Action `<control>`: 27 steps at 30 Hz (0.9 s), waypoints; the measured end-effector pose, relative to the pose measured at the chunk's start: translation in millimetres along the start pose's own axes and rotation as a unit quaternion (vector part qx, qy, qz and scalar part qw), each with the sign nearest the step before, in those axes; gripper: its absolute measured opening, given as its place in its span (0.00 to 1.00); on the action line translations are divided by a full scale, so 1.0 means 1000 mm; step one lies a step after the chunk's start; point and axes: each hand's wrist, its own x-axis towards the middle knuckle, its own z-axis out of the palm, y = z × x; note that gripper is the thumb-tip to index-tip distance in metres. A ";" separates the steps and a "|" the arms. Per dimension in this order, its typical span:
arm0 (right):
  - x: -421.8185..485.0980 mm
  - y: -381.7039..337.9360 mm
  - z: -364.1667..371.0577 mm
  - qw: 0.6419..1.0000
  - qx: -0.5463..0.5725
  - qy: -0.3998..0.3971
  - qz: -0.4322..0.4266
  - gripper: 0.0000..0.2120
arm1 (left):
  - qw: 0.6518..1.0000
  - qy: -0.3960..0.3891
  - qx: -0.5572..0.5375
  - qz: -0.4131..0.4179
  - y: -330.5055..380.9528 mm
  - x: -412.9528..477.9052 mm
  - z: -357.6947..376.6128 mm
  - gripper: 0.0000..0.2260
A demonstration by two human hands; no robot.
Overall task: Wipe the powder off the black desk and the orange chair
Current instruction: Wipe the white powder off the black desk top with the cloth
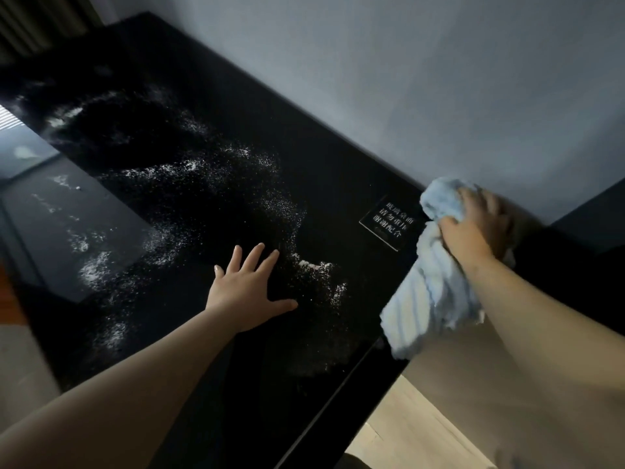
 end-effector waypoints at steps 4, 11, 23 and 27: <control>-0.052 -0.021 0.006 0.994 -0.025 -0.025 -0.105 0.26 | 1.000 0.009 0.002 0.003 0.002 -0.004 0.002 0.43; -0.050 0.003 0.003 0.991 -0.005 -0.023 -0.129 0.27 | 1.000 0.006 -0.003 0.019 -0.001 -0.016 0.006 0.41; -0.163 -0.043 0.009 0.960 -0.036 -0.078 -0.265 0.27 | 0.999 0.029 -0.012 0.038 -0.005 -0.055 0.026 0.39; -0.121 -0.024 -0.003 0.995 -0.064 -0.046 -0.067 0.29 | 0.999 0.015 -0.014 0.045 -0.007 -0.074 0.031 0.37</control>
